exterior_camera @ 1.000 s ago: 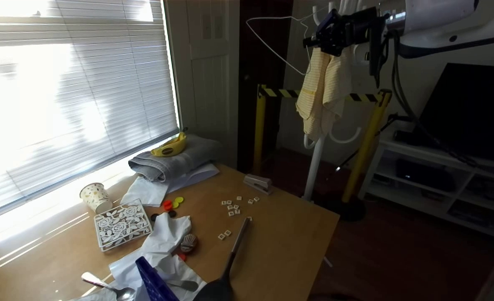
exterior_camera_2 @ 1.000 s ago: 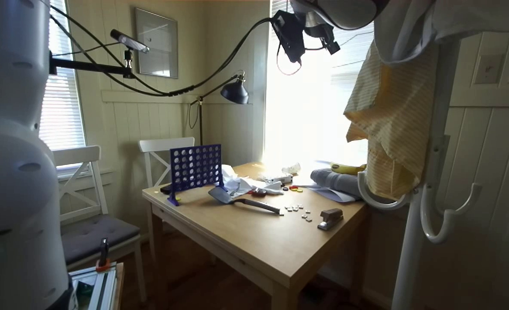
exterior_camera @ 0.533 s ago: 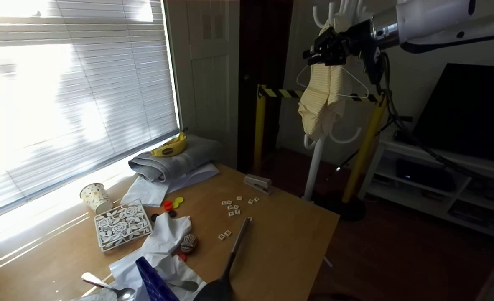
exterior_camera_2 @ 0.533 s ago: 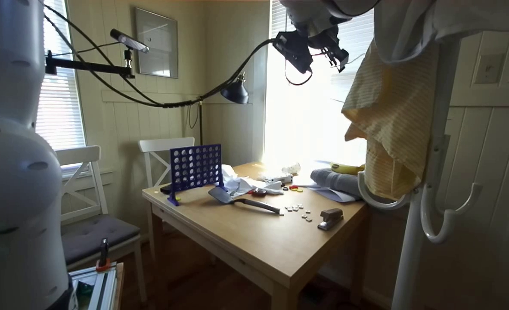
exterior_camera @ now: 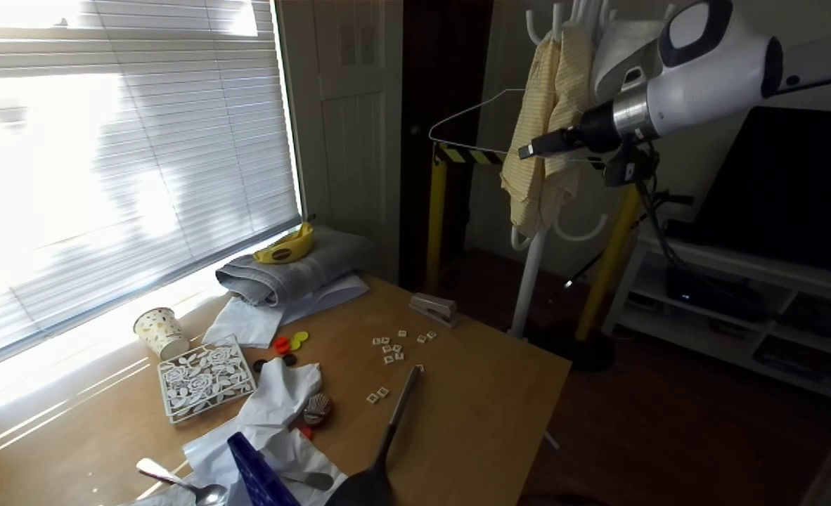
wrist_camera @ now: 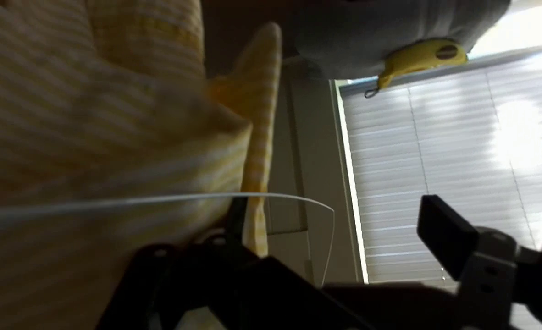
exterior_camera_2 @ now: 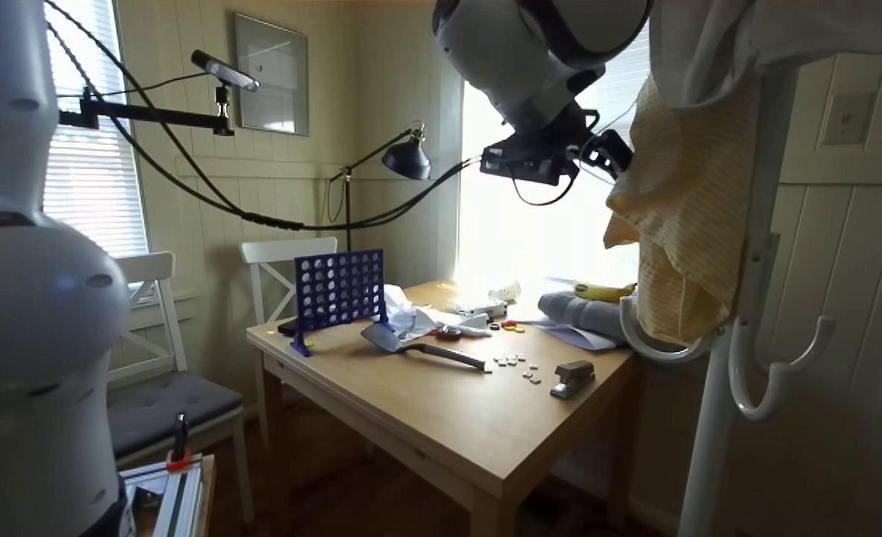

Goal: Take the hanger off the bottom right hook and hang it on the top left hook

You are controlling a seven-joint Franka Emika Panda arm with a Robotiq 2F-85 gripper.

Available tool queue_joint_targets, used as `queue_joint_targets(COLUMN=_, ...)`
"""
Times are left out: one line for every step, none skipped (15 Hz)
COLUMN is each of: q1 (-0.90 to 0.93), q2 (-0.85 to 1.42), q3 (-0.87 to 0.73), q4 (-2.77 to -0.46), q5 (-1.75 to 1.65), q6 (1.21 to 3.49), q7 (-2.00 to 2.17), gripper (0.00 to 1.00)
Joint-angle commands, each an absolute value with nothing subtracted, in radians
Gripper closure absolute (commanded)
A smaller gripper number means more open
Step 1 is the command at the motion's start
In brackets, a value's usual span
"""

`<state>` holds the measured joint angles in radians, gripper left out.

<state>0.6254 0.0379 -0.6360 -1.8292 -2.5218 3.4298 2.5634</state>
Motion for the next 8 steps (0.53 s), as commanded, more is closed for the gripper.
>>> queue_joint_targets(q1=0.688, q2=-0.01, q3=-0.69, q4=-1.985, q5=-2.522, q6=3.242, q7=2.367, gripper=0.0)
queue_joint_targets(q1=0.7, q2=-0.024, q3=-0.696, q4=-2.023, q5=-2.521, q6=3.168, q7=2.326, gripper=0.0)
queue_joint_targets(q1=0.476, q2=-0.044, q3=-0.473, q4=-2.072, q5=-2.453, q6=3.096, q7=2.211, gripper=0.0)
queue_joint_targets(q1=0.454, q2=-0.059, q3=-0.437, q4=-2.11, q5=-2.419, q6=3.046, q7=2.156, gripper=0.0)
queue_joint_targets(q1=0.392, q2=-0.092, q3=-0.355, q4=-2.158, q5=-2.371, q6=3.006, q7=2.09, gripper=0.0)
queue_joint_targets(q1=0.34, q2=-0.126, q3=-0.276, q4=-2.199, q5=-2.322, q6=2.968, q7=2.027, gripper=0.0)
queue_joint_targets(q1=0.306, q2=-0.157, q3=-0.212, q4=-2.236, q5=-2.259, q6=2.923, q7=1.961, gripper=0.0)
queue_joint_targets(q1=0.401, q2=-0.192, q3=-0.273, q4=-2.263, q5=-2.218, q6=2.866, q7=1.921, gripper=0.0)
